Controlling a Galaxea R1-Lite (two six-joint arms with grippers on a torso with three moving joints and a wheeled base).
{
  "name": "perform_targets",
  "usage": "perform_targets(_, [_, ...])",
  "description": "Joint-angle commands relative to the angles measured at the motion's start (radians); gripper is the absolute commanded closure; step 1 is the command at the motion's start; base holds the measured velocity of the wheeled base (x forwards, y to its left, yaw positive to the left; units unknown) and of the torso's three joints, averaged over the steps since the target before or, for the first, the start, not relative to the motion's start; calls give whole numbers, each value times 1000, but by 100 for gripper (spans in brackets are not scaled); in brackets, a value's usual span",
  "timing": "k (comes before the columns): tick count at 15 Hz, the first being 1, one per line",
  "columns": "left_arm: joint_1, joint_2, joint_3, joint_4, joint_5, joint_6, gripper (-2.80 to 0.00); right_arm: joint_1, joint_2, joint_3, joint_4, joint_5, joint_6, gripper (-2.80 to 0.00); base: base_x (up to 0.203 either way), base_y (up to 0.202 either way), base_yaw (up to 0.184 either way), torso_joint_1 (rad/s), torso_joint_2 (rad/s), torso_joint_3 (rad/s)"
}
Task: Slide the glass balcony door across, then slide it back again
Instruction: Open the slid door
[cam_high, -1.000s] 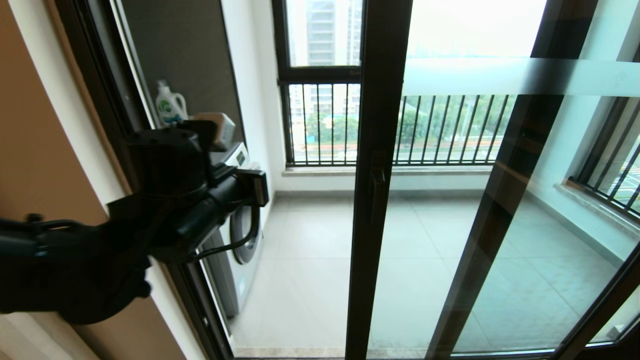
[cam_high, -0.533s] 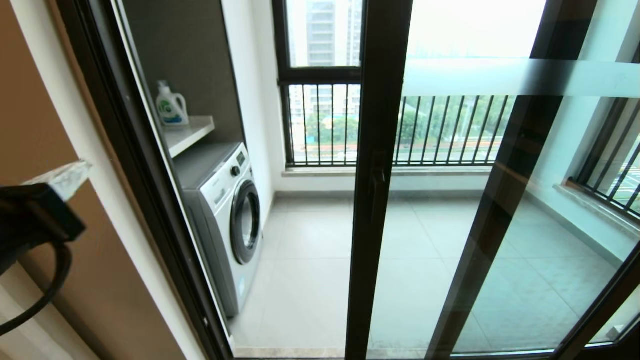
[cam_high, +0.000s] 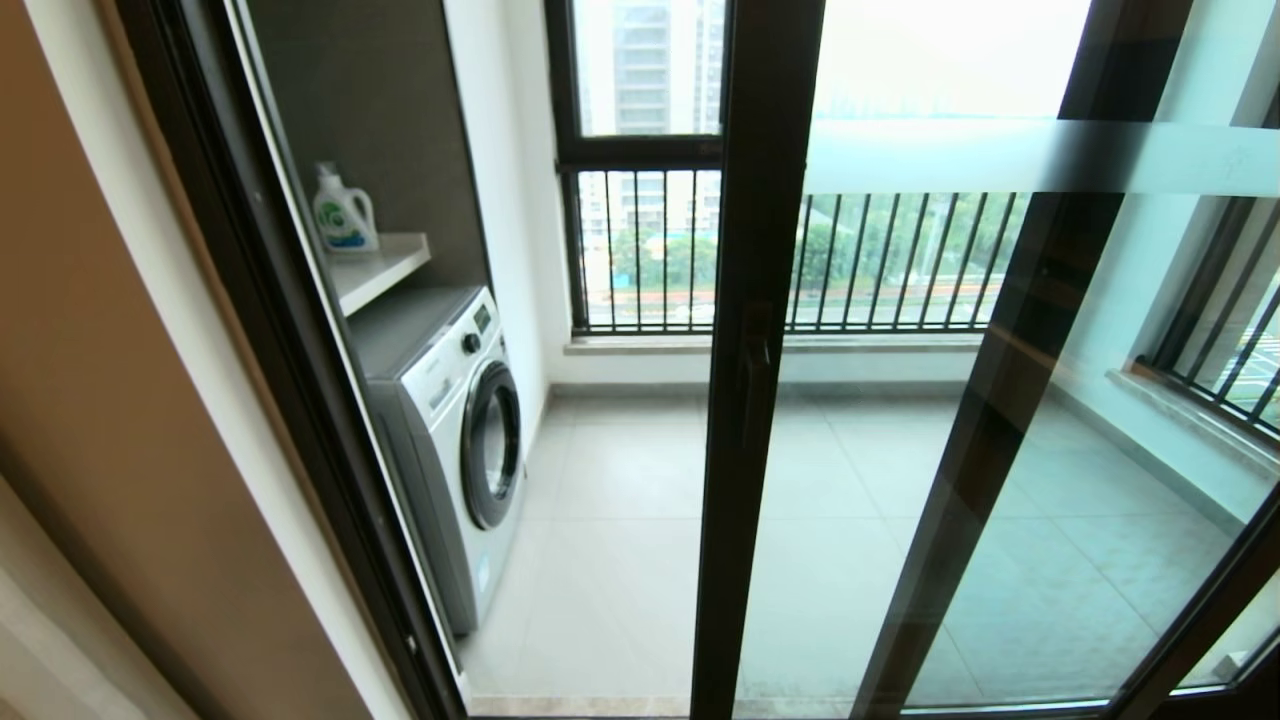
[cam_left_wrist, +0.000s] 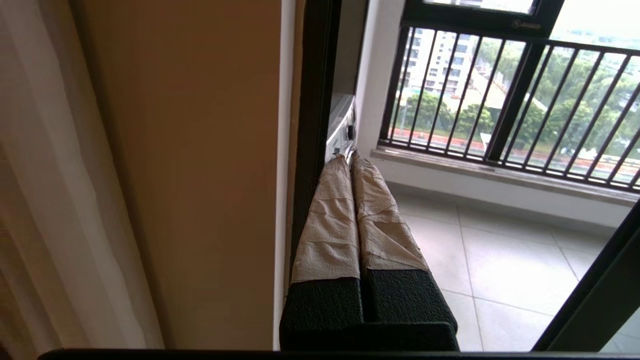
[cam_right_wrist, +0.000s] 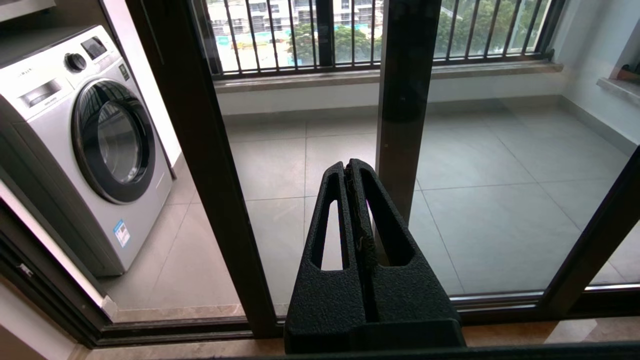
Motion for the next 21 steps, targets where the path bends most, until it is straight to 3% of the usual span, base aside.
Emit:
perform_targets(1, [42, -133, 77, -5, -7, 17, 0, 0, -1, 12, 0, 0, 0, 0, 0, 0, 0, 0, 0, 0])
perform_targets(7, [80, -343, 290, 39, -114, 62, 0, 0, 0, 12, 0, 0, 0, 0, 0, 0, 0, 0, 0, 0])
perform_targets(10, [75, -374, 292, 223, -132, 57, 0, 0, 0, 12, 0, 0, 0, 0, 0, 0, 0, 0, 0, 0])
perform_targets(13, [72, -413, 292, 283, -248, 46, 0, 0, 0, 12, 0, 0, 0, 0, 0, 0, 0, 0, 0, 0])
perform_targets(15, [69, -494, 281, 405, -277, 91, 0, 0, 1, 12, 0, 0, 0, 0, 0, 0, 0, 0, 0, 0])
perform_targets(17, [66, -498, 274, 431, -288, 113, 0, 0, 0, 12, 0, 0, 0, 0, 0, 0, 0, 0, 0, 0])
perform_targets(21, [66, -499, 274, 430, -279, 95, 0, 0, 0, 12, 0, 0, 0, 0, 0, 0, 0, 0, 0, 0])
